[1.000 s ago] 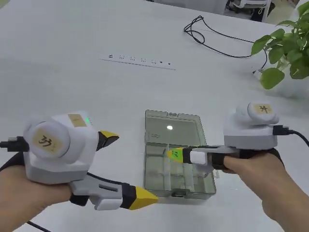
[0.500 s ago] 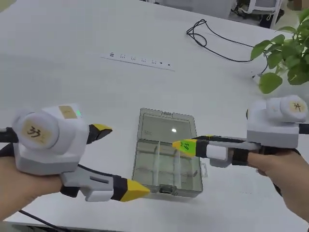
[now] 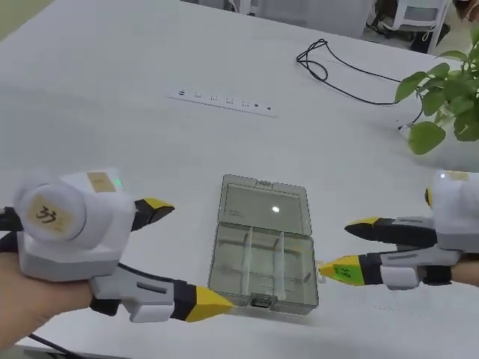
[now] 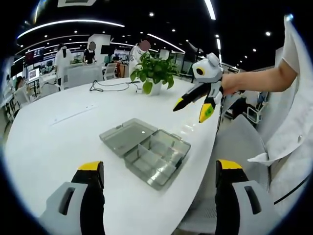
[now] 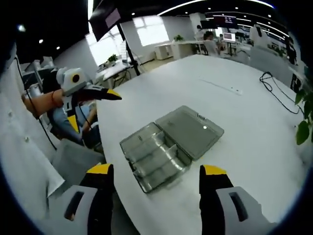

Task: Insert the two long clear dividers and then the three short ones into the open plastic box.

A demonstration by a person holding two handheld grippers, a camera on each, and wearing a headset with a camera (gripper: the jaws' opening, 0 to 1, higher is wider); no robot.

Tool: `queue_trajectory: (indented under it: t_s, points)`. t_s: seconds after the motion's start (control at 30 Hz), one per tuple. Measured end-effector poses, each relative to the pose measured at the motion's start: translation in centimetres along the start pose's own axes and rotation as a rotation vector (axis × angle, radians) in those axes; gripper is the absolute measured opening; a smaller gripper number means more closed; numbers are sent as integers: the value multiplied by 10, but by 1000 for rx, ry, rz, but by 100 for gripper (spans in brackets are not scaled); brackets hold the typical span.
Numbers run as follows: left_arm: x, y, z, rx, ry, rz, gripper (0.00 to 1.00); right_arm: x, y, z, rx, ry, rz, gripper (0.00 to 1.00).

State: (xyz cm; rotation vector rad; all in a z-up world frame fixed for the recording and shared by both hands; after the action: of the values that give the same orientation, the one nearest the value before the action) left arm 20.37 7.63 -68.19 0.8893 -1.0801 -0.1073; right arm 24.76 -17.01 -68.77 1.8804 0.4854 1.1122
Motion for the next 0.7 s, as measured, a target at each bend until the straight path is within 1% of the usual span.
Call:
queue_trajectory:
  t_s: [0.07, 0.13, 0.17, 0.23, 0.27, 0.4, 0.43, 0.5, 0.63, 0.7]
  points:
    - [1, 0, 0, -1, 1, 1, 97, -3, -2, 3, -2, 26, -15, 74]
    - [2, 0, -1, -4, 0, 3, 97, -9, -3, 9, -13, 90, -54, 72]
    - [2, -1, -1, -4, -1, 2, 97, -12, -5, 12, -27, 122, -87, 72]
    - [2, -1, -2, -4, -3, -2, 96, -17, -7, 17, -30, 163, -129, 71]
    - [2, -1, -2, -5, -2, 0, 97, -18, -9, 18, -27, 164, -132, 71]
    - [3, -2, -3, -5, -2, -2, 96, -26, -14, 24, -29, 225, -183, 68]
    - [3, -3, -3, -7, -1, -1, 96, -29, -17, 25, -23, 238, -202, 67]
    - [3, -3, -2, -9, 1, 1, 96, -33, -21, 28, -15, 249, -214, 67]
    - [4, -4, -2, -11, -1, 1, 96, -42, -27, 34, -14, 295, -274, 64]
    - [4, -4, -2, -11, -3, 0, 96, -46, -29, 37, -18, 331, -304, 63]
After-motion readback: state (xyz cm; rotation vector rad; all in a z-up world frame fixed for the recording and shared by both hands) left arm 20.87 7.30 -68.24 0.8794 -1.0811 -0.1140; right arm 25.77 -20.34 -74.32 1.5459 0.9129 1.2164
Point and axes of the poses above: the centre of the closed fingertips' face, and the gripper's own axes: y roughly backward along the fingers, z roughly to its right, x roughly out of its top, the point moved 6 cm from there along y, roughly backward along the fingers, and after that the axes turned 15 degrees about -z, right-handed, at the moved point
